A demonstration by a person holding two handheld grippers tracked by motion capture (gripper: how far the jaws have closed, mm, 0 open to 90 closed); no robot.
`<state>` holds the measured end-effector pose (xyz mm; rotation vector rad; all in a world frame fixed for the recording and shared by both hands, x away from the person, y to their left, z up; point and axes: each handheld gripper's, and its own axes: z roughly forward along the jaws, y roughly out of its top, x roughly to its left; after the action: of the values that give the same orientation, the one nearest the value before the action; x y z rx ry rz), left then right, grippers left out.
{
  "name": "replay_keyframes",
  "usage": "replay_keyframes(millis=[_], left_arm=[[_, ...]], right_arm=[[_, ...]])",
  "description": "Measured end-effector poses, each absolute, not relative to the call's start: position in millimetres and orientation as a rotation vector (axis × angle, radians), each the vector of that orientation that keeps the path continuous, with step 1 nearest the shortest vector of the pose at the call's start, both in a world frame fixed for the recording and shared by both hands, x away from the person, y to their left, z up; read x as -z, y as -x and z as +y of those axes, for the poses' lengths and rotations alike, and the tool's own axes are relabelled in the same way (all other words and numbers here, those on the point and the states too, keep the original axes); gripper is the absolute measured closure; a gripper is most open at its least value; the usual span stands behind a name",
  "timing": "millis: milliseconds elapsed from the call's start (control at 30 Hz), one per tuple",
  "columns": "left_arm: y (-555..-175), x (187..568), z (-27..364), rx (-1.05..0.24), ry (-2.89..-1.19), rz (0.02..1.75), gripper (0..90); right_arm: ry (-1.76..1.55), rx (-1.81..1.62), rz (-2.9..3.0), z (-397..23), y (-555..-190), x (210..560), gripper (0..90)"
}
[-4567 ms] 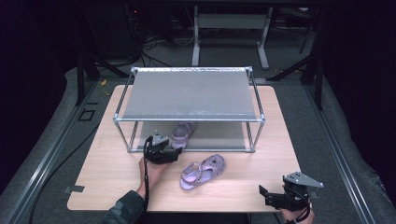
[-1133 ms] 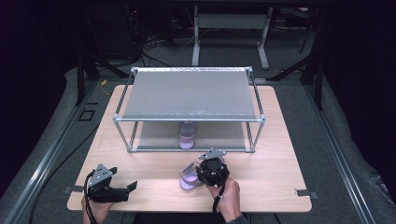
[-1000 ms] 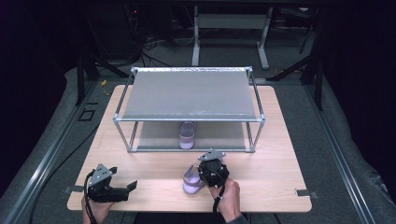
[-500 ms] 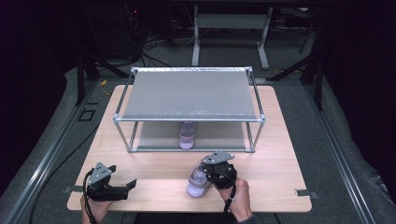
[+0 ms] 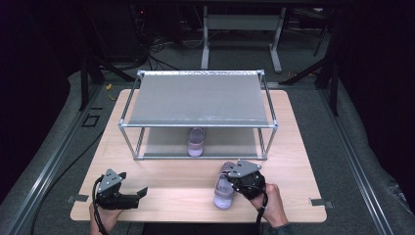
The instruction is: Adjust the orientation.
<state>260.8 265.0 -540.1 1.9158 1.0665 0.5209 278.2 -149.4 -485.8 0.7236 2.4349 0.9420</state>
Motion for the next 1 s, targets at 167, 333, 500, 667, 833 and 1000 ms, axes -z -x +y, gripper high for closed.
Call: replay_keyframes(millis=[167, 333, 500, 667, 833, 1000], left_arm=[[-263.0, 540.6, 254.5, -0.501, -1.928, 1.050, 0.1], [-262.5, 542.9, 245.5, -0.490, -1.949, 1.036, 0.1], [-261.0, 545.5, 243.8, -0.487, -1.955, 1.040, 0.1], [-261.8, 544.9, 247.3, -0.493, -1.941, 1.051, 0.1], [-261.8, 545.2, 251.8, -0.495, -1.938, 1.066, 0.0], [-260.3, 544.4, 253.6, -0.503, -1.944, 1.066, 0.1]], right_arm=[[-0.620, -0.913, 2.470, -171.0, -280.3, 491.4, 85.5], [-0.551, -0.953, 2.484, -187.8, -277.7, 499.8, 84.6], [-0.598, -0.960, 2.506, -185.2, -268.0, 509.5, 73.3], [-0.744, -0.966, 2.456, -179.8, -258.8, 511.4, 47.7], [-0.970, -1.059, 2.321, -174.7, -241.6, 503.9, 19.0], [-1.248, -1.058, 2.188, -156.1, -226.1, 516.6, 4.5]])
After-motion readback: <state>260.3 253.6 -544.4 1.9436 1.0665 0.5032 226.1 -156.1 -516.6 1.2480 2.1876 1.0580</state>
